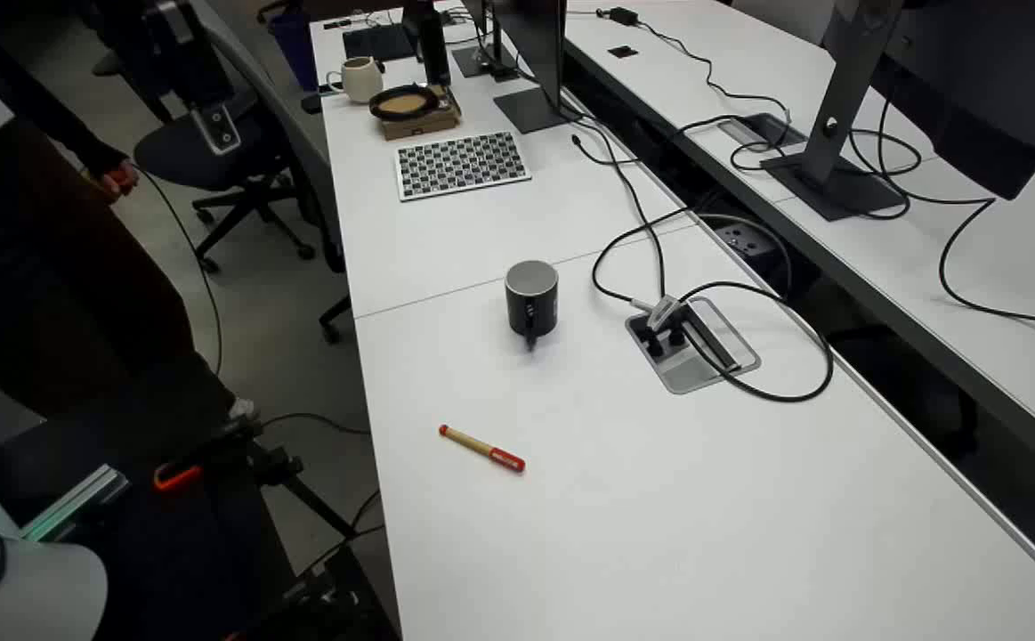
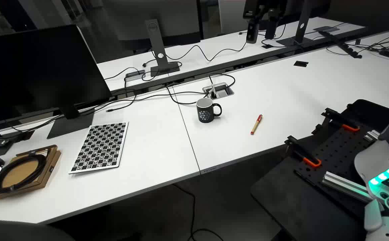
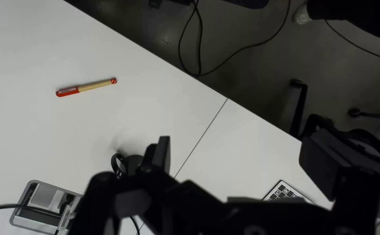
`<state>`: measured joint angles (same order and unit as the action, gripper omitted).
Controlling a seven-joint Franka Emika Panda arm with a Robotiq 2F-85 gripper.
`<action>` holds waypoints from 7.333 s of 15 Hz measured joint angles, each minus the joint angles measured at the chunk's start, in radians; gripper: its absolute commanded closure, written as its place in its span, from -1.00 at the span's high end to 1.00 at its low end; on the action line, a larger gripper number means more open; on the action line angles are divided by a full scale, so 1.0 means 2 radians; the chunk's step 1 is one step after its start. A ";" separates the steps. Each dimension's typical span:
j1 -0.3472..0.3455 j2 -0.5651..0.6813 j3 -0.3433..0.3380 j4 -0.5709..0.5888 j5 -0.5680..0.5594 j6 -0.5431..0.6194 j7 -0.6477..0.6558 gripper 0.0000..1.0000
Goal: Rotate the black cup on the table clockwise.
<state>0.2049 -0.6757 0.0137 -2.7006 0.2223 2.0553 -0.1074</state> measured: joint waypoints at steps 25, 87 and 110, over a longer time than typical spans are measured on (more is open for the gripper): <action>-0.006 0.001 0.005 0.000 0.002 0.016 0.019 1.00; 0.019 0.534 0.023 0.241 -0.273 0.241 0.339 1.00; 0.022 0.725 -0.055 0.455 -0.186 0.209 0.355 1.00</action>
<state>0.2490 0.7735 -0.0969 -1.7904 -0.1490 2.4727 0.6024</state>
